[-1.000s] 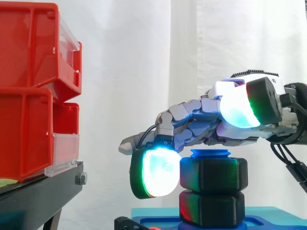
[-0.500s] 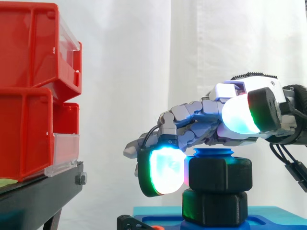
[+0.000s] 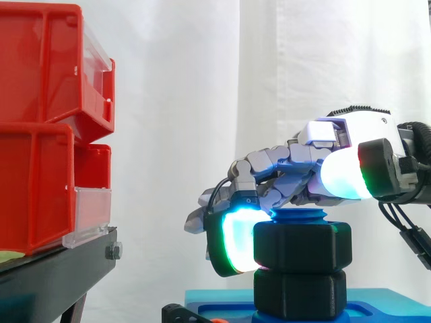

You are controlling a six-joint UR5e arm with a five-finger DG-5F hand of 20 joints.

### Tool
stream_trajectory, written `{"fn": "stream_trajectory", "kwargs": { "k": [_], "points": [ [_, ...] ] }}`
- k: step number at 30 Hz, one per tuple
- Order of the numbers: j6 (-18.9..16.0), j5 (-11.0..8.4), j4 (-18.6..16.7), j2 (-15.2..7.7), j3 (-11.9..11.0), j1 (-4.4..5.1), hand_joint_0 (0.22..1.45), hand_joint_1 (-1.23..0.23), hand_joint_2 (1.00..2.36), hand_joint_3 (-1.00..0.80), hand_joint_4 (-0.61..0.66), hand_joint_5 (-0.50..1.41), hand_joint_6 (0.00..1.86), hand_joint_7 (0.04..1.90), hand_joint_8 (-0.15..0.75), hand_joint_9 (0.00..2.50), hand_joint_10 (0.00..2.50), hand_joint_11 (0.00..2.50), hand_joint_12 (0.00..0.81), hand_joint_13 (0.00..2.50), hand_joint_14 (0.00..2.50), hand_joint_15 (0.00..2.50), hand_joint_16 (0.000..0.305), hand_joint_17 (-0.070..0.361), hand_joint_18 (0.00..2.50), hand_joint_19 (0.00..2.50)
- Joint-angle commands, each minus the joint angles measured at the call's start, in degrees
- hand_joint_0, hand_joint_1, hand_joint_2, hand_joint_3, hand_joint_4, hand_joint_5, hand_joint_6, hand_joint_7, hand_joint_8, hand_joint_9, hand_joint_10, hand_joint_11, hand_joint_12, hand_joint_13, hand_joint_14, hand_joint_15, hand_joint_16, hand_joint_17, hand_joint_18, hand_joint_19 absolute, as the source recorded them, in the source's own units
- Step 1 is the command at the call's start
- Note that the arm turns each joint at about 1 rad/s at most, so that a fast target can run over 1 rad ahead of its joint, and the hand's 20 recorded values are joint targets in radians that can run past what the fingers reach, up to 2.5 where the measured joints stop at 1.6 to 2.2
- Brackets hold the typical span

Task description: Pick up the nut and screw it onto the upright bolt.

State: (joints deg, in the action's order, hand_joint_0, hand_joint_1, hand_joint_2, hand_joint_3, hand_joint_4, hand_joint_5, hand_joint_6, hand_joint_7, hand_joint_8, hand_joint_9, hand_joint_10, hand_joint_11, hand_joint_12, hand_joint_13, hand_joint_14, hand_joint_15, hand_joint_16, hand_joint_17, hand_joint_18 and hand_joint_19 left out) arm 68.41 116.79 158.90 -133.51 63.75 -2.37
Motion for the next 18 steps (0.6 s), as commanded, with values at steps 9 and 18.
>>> {"fn": "stream_trajectory", "kwargs": {
  "k": [9, 18],
  "points": [
    [-0.12, 2.13, 0.0, 0.0, -0.56, -1.41, 0.52, -0.3, 1.0, -0.5, 0.18, -0.01, 0.56, 1.35, 0.293, 0.92, 0.0, 0.0, 0.257, 0.48, 0.0, 0.0, 0.024, 0.055, 0.11, 0.0],
    [-0.12, 3.36, 0.27, 0.0, -0.56, -2.73, 0.52, -0.32, 1.0, -0.5, 0.13, 0.02, 0.6, 1.17, 0.284, 1.08, 0.0, 0.0, 0.23, 0.6, 0.0, 0.0, 0.019, 0.042, 0.25, 0.0]
  ]
}}
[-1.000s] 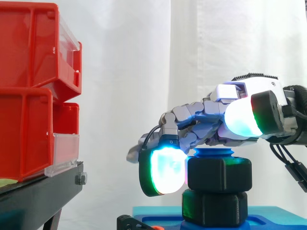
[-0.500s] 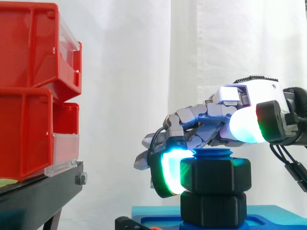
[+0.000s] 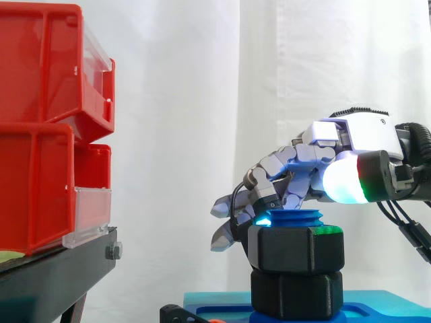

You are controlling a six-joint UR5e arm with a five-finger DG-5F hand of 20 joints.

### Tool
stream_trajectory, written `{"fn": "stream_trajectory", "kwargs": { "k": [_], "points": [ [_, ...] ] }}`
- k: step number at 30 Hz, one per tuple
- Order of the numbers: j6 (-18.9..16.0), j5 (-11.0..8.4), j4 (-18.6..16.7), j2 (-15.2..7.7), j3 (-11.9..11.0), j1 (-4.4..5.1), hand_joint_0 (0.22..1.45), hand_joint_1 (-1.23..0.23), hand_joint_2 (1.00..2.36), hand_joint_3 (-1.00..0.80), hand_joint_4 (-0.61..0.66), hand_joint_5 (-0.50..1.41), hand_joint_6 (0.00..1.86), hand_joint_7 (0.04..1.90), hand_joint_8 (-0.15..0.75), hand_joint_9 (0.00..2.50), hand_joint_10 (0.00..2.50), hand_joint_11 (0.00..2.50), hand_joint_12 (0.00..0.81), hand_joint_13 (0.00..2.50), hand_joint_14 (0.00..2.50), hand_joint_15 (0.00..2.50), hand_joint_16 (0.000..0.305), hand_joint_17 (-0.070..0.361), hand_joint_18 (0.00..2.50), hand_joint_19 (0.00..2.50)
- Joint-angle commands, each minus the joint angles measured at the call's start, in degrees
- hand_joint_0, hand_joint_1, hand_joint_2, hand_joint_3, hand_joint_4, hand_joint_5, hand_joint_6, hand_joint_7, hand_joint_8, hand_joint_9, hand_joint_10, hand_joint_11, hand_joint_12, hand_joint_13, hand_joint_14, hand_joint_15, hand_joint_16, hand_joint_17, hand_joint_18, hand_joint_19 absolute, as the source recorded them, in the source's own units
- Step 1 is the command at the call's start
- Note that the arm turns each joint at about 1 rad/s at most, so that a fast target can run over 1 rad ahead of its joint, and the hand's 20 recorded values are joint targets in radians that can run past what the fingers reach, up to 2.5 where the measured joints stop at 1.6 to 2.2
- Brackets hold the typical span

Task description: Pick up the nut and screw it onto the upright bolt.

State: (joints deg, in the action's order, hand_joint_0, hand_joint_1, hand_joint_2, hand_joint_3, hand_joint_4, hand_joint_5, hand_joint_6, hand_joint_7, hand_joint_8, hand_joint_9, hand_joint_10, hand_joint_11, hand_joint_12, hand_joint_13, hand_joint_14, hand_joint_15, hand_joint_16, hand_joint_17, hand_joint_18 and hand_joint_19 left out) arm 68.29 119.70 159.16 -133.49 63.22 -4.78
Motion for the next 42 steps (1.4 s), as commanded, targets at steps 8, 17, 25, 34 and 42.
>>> {"fn": "stream_trajectory", "kwargs": {
  "k": [8, 17, 25, 34, 42],
  "points": [
    [0.09, 3.44, 1.33, 0.07, -2.75, -2.08, 0.52, -0.31, 1.0, -0.5, 0.17, 0.01, 0.5, 1.34, 0.287, 1.08, 0.0, 0.0, 0.234, 0.61, 0.0, 0.0, 0.02, 0.044, 0.25, 0.0],
    [1.41, 5.81, 7.57, 0.07, -8.47, -4.01, 0.47, -0.16, 1.0, -0.5, 0.25, -0.12, 0.5, 0.8, 0.259, 0.76, 0.0, 0.0, 0.298, 0.37, 0.0, 0.0, 0.033, 0.075, 0.01, 0.0],
    [1.94, 6.07, 9.33, -0.02, -10.14, -3.93, 0.45, -0.05, 1.0, -0.5, 0.2, -0.17, 0.5, 0.65, 0.238, 0.51, 0.0, 0.0, 0.337, 0.16, 0.0, 0.0, 0.041, 0.093, 0.0, 0.0],
    [-0.53, -1.22, 8.71, 0.07, -4.25, 1.35, 0.45, -0.01, 1.0, -0.5, 0.2, -0.17, 0.5, 0.64, 0.238, 0.47, 0.0, 0.0, 0.341, 0.13, 0.0, 0.0, 0.043, 0.097, 0.0, 0.0],
    [-0.61, -2.54, 8.89, 0.07, -3.98, 2.93, 0.46, -0.01, 1.0, -0.5, 0.2, -0.17, 0.5, 0.65, 0.242, 0.47, 0.0, 0.0, 0.34, 0.13, 0.0, 0.0, 0.043, 0.097, 0.0, 0.0]
  ]
}}
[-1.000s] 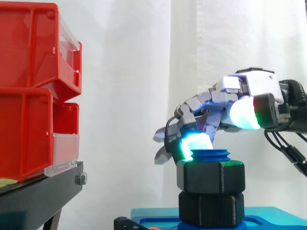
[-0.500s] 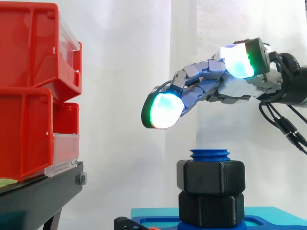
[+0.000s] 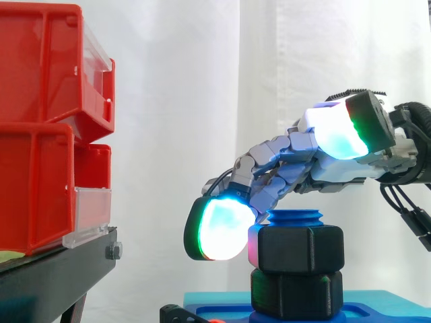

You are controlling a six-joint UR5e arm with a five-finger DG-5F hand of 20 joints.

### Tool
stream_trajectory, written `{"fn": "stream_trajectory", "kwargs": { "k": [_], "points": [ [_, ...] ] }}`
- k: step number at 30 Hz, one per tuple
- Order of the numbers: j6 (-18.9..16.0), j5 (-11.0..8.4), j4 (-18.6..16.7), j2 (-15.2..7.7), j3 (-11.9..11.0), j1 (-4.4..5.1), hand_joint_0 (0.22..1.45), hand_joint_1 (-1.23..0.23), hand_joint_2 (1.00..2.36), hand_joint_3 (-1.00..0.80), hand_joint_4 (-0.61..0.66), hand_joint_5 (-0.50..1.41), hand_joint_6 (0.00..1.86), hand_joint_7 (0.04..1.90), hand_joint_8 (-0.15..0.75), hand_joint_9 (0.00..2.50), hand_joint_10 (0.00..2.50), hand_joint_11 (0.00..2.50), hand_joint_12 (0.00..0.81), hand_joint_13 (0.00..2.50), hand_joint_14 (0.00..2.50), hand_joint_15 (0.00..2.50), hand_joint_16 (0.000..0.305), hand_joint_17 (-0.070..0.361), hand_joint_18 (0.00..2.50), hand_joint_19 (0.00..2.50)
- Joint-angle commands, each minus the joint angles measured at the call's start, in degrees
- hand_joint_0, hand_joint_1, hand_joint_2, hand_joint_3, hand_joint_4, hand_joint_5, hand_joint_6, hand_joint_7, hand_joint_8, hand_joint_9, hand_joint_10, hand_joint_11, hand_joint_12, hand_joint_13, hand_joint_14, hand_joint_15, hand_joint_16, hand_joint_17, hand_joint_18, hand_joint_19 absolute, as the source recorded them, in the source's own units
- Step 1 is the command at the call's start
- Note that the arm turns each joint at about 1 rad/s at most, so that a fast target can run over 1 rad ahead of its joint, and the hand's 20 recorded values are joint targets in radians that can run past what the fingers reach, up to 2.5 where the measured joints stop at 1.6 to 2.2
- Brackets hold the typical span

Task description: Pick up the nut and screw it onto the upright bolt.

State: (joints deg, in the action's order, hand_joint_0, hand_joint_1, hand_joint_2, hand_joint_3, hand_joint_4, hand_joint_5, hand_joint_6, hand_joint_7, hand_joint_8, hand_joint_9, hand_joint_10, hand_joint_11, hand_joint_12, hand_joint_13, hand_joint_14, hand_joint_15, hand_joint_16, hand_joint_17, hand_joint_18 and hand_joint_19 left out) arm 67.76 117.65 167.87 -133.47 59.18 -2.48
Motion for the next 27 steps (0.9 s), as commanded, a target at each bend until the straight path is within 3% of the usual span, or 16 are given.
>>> {"fn": "stream_trajectory", "kwargs": {
  "k": [1, 10, 27],
  "points": [
    [0.01, -0.75, 0.18, 0.05, 0.06, 0.9, 0.46, -0.01, 1.0, -0.5, 0.2, -0.17, 0.5, 0.66, 0.242, 0.47, 0.0, 0.0, 0.34, 0.13, 0.0, 0.0, 0.043, 0.097, 0.0, 0.0],
    [-0.17, -0.93, 0.36, -0.04, 0.15, 1.86, 0.47, -0.02, 1.0, -0.5, 0.21, -0.16, 0.5, 0.74, 0.257, 0.5, 0.0, 0.0, 0.339, 0.15, 0.0, 0.0, 0.042, 0.096, 0.0, 0.0],
    [-0.17, -0.66, 0.01, -0.04, 0.41, 1.34, 0.48, -0.08, 1.0, -0.5, 0.26, -0.13, 0.5, 0.91, 0.273, 0.58, 0.0, 0.0, 0.334, 0.24, 0.0, 0.0, 0.04, 0.09, 0.0, 0.0]
  ]
}}
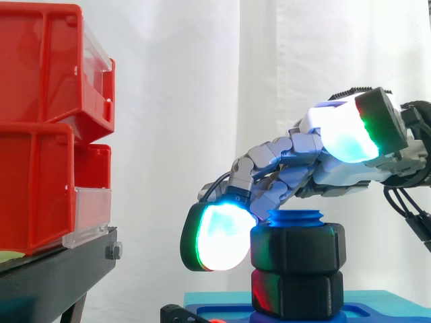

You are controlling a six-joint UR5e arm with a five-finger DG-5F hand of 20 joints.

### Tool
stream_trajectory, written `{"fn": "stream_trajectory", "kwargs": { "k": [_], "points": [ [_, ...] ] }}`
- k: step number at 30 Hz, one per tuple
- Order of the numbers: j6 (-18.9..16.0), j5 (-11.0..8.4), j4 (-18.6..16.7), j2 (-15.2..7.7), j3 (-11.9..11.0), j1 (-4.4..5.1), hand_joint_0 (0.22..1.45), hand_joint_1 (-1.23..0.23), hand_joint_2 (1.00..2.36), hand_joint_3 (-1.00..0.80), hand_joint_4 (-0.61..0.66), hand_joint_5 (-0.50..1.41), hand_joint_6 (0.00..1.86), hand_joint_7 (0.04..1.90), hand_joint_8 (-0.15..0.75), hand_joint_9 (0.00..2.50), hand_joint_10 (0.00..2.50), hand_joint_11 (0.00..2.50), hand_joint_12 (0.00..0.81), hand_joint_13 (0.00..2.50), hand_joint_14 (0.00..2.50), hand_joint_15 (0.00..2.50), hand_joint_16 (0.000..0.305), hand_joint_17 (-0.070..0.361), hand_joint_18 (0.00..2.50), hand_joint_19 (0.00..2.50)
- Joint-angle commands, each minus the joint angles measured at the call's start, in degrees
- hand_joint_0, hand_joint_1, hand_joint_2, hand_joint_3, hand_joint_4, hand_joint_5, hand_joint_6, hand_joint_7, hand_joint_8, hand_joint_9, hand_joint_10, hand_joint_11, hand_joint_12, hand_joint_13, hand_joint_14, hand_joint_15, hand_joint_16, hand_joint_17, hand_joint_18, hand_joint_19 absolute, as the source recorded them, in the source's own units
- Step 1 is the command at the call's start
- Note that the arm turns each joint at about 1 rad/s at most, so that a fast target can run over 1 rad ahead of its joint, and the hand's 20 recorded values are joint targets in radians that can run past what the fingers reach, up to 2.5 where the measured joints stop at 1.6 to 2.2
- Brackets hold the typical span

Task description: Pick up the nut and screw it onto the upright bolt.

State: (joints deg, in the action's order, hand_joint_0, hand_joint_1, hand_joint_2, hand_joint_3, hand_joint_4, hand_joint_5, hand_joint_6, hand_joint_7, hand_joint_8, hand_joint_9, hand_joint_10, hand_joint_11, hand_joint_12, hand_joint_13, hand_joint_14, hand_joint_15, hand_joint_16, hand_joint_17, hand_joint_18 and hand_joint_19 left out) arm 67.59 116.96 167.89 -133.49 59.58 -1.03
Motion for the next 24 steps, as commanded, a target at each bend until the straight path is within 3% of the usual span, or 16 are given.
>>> {"fn": "stream_trajectory", "kwargs": {
  "k": [1, 24],
  "points": [
    [0.0, 0.11, -0.02, 0.07, 0.01, -0.12, 0.48, -0.08, 1.0, -0.5, 0.26, -0.13, 0.5, 0.91, 0.275, 0.59, 0.0, 0.0, 0.334, 0.24, 0.0, 0.0, 0.039, 0.089, 0.0, 0.0],
    [0.09, 0.64, -0.37, -0.01, 0.01, -1.35, 0.5, -0.21, 1.0, -0.5, 0.2, -0.05, 0.5, 1.42, 0.3, 0.79, 0.0, 0.0, 0.3, 0.43, 0.0, 0.0, 0.031, 0.07, 0.06, 0.0]
  ]
}}
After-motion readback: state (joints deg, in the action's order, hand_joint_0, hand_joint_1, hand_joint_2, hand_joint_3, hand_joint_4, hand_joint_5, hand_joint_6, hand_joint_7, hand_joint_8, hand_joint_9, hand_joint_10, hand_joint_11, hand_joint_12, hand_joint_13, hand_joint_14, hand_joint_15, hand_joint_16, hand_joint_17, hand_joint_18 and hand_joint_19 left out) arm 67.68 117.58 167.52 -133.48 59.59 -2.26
